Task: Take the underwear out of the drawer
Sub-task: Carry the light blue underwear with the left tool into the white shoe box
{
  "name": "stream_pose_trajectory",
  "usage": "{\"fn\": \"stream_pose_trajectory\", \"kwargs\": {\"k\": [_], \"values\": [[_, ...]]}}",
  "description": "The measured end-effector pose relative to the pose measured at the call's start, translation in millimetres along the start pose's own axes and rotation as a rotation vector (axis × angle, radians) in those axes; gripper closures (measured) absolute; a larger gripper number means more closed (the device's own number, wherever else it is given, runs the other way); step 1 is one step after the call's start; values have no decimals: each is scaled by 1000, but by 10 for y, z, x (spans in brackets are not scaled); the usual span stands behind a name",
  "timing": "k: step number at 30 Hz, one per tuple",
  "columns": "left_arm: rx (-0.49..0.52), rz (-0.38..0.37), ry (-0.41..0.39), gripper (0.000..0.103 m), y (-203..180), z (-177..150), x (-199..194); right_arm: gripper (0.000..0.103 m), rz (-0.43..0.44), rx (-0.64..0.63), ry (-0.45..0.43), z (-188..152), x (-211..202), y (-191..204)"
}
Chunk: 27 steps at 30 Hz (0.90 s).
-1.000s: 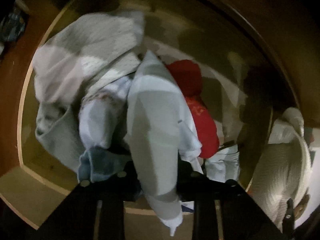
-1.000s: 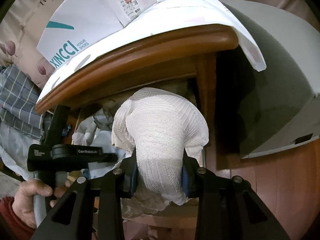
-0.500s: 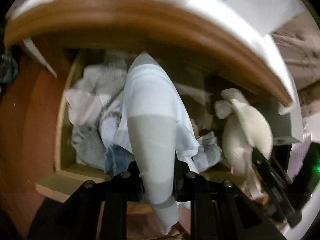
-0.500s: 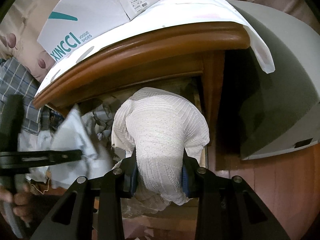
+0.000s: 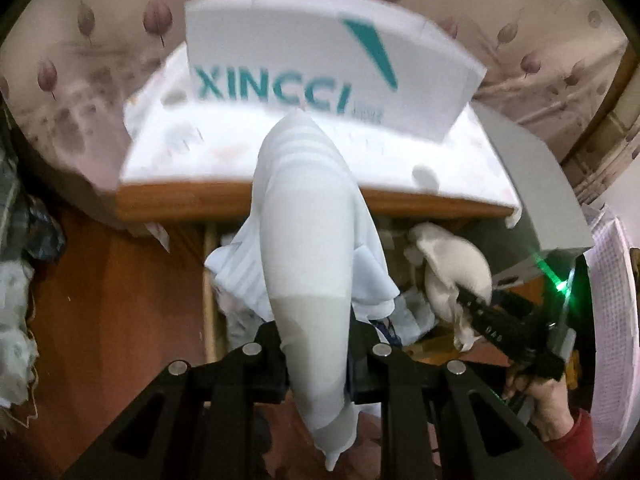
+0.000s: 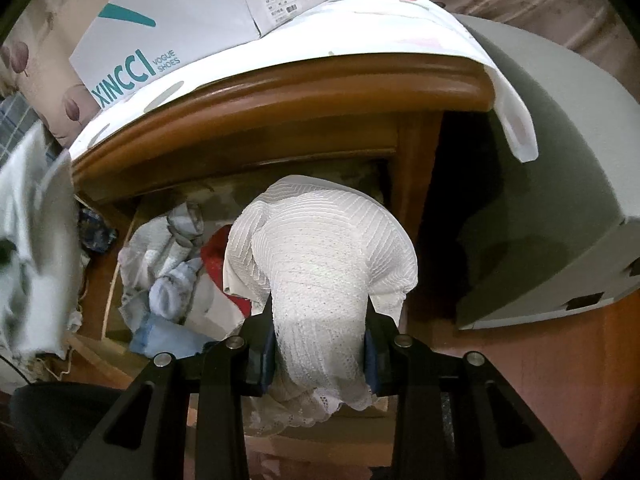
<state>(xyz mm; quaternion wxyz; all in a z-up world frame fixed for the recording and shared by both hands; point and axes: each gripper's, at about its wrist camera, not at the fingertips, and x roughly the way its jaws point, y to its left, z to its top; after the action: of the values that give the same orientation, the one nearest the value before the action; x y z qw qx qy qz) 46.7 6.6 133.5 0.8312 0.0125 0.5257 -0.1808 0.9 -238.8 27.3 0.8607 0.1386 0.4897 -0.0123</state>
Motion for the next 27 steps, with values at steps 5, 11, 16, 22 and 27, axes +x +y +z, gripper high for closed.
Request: {"fn": "stream_pose_trajectory", "kwargs": {"k": [5,11,16,22,27], "values": [[19,45,-117,83,85,357,-500,72,-8,-10,2,0,7,16],[-18,68,-266,83,278,1098,-978,72,-8,11,-4,-34,-39,-28],[-3,100,-330,83,316,1780,-1026,71,-22,4,6,-26,-12,-15],[36,113,-326,83,288,2380,-652,71,-19,9,14,-21,1,-3],[29,124,-282,83,316,2670,-164,71,-8,22,24,-20,25,-23]]}}
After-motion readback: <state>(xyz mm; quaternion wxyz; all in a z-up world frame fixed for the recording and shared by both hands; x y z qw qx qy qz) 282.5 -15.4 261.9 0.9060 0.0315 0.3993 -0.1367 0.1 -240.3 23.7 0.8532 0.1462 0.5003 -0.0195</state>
